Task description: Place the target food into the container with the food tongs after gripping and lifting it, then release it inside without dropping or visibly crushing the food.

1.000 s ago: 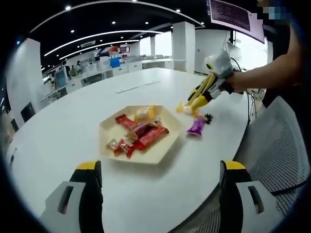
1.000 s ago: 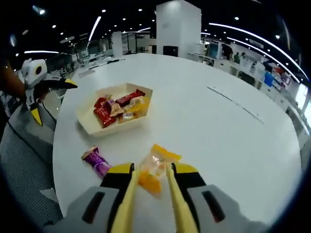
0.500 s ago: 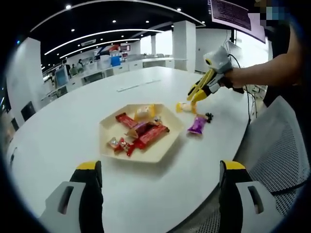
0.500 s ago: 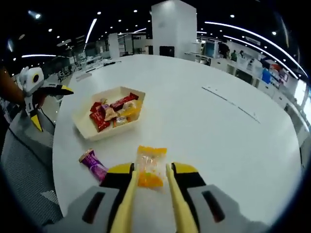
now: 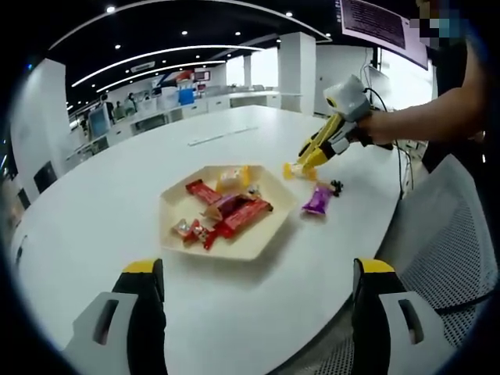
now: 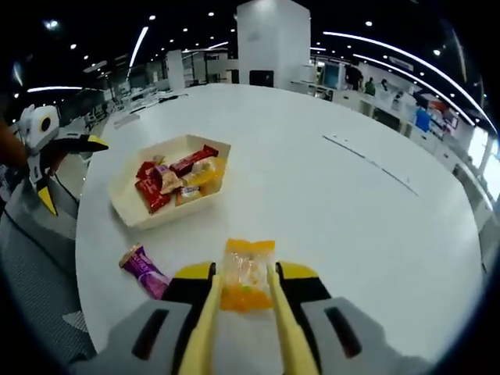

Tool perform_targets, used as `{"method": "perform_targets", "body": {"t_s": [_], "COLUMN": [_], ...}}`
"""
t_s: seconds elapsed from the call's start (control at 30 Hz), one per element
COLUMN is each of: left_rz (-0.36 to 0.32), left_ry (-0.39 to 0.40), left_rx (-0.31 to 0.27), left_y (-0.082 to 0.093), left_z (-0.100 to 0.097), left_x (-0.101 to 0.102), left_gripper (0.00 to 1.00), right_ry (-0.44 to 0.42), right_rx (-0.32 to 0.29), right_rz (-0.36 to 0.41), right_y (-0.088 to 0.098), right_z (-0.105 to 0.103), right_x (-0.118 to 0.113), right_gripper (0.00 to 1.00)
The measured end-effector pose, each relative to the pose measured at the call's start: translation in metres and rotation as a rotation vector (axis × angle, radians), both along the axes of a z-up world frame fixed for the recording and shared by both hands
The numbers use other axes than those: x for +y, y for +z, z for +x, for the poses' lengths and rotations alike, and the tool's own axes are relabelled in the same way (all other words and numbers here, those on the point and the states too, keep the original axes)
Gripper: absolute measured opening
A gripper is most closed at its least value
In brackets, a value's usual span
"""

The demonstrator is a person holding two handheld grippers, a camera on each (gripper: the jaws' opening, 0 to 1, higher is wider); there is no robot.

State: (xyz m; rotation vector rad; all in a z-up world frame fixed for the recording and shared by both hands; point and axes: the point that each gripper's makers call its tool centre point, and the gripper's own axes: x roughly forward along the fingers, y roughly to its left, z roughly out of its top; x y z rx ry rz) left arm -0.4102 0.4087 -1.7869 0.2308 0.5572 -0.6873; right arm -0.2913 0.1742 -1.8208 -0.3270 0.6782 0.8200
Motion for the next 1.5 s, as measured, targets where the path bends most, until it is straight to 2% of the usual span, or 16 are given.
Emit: {"method": "perform_targets", "body": {"t_s": [0.2, 0.33, 0.4, 0.47, 0.73, 0.87, 1.1, 1.13, 1.17, 1.5], "left_rz": [0.0, 0.0, -0.002, -0.003, -0.005, -0.006, -0.003, -0.004, -0.004, -0.004], "left_ry": [-0.004, -0.003, -0.001, 0.0, 0.002, 0.001, -0.005, -0.006, -0.006, -0.007], "left_rx": [0.005, 0.006, 0.007, 0.006, 0.005, 0.007, 0.01, 0.011, 0.013, 0.007], "left_y": [-0.001, -0.001, 0.0, 0.0, 0.0, 0.0, -0.001, -0.001, -0.001, 0.0], "left_z": [-0.001, -0.001, -0.001, 0.0, 0.0, -0.001, -0.001, -0.002, -0.002, -0.001], "left_x": [-0.001, -0.001, -0.001, 0.0, 0.0, 0.0, -0.001, -0.001, -0.001, -0.001], "left_gripper": [0.97, 0.97, 0.97, 0.96, 0.96, 0.96, 0.96, 0.96, 0.96, 0.96], "right_ry": [-0.006, 0.018, 0.043, 0.061, 0.074, 0.113, 0.091, 0.057, 0.064, 0.034], "right_rx": [0.023, 0.025, 0.049, 0.036, 0.061, 0.026, 0.043, 0.083, 0.068, 0.069], "right_rz": [0.03, 0.023, 0.024, 0.053, 0.021, -0.013, -0.007, 0.022, 0.014, 0.038], "right_y": [0.001, 0.0, -0.005, -0.001, -0.007, -0.007, -0.007, -0.007, -0.005, 0.003], "right_z": [0.003, 0.004, 0.002, 0.003, 0.003, 0.0, 0.001, -0.001, 0.002, 0.005], "right_x": [-0.002, 0.004, 0.006, 0.01, 0.014, 0.015, 0.013, 0.013, 0.011, 0.002], "right_gripper": [0.3, 0.3, 0.31, 0.31, 0.3, 0.27, 0.21, 0.2, 0.19, 0.19]}}
